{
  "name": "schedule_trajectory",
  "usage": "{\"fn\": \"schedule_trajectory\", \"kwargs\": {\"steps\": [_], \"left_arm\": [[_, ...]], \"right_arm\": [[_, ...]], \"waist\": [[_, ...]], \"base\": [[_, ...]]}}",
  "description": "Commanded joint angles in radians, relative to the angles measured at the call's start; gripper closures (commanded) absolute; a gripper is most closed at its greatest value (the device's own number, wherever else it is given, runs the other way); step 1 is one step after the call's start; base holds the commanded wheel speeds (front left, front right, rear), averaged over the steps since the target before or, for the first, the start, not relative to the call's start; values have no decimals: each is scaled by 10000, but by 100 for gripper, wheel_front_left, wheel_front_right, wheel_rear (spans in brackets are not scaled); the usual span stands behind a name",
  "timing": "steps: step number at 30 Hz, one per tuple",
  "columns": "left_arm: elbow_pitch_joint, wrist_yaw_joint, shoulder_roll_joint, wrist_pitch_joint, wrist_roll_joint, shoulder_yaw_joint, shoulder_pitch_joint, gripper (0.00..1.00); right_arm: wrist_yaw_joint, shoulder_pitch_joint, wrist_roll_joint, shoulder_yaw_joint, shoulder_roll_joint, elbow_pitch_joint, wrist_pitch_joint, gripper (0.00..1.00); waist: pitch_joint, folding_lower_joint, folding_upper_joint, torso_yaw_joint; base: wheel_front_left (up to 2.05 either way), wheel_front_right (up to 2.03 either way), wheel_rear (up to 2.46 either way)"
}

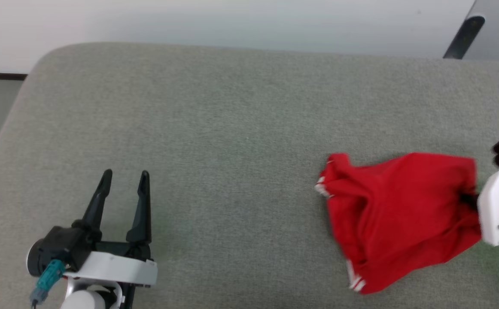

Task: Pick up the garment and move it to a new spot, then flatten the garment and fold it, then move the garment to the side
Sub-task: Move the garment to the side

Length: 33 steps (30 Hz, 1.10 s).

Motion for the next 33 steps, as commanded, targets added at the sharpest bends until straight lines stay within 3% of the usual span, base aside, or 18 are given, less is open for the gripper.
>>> {"fn": "schedule_trajectory", "kwargs": {"steps": [1, 17, 33], "left_arm": [[-39, -30, 30, -25, 51, -18, -116, 0], [-584, -30, 215, -27, 105, -320, -1015, 0], [-745, -30, 305, -27, 127, -557, -1531, 0]], "right_arm": [[-20, -142, -35, -62, -192, 62, -72, 100], [-20, -1752, -296, -68, -2953, 1448, -1620, 100], [-20, -3103, -1765, 288, -4240, 2803, -2936, 100]], "waist": [[224, 0, -1, -221], [1603, 0, -1, -903], [2523, 0, -1, -925]], "base": [[0, 0, 0], [0, 0, 0], [0, 0, 0]]}}
